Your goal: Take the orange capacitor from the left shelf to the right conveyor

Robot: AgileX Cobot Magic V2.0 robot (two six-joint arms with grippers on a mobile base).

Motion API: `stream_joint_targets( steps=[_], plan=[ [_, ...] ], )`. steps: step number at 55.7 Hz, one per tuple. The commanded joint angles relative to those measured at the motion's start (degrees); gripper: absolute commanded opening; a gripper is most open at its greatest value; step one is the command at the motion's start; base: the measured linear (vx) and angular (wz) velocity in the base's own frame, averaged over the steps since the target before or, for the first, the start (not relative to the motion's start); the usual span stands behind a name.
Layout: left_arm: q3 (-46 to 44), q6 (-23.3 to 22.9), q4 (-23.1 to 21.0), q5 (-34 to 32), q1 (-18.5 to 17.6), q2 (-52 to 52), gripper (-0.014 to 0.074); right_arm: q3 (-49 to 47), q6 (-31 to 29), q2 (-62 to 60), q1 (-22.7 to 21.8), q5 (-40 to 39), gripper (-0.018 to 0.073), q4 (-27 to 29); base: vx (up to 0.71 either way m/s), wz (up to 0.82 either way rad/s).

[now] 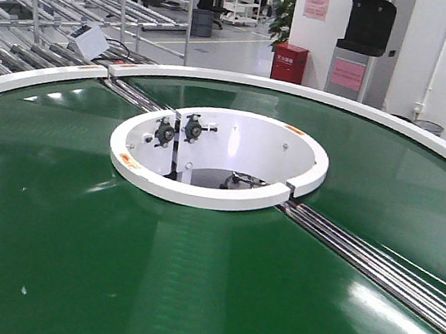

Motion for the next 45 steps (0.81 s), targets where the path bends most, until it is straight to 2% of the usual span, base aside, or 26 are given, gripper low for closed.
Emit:
stream_joint_targets(
  steps=[1,45],
  plan=[
    [1.9,0.1,-0.3,-4.7,-0.3,-0.7,-0.0006,-1.5,-0.2,-0.1,-0.1,-4.1,0.0323,-0.6,0.23,0.11],
    [1.9,0.1,-0.3,-4.7,-0.3,-0.7,-0.0006,-1.5,-0.2,-0.1,-0.1,-4.1,0.0323,-0.6,0.16,0.05]
  ],
)
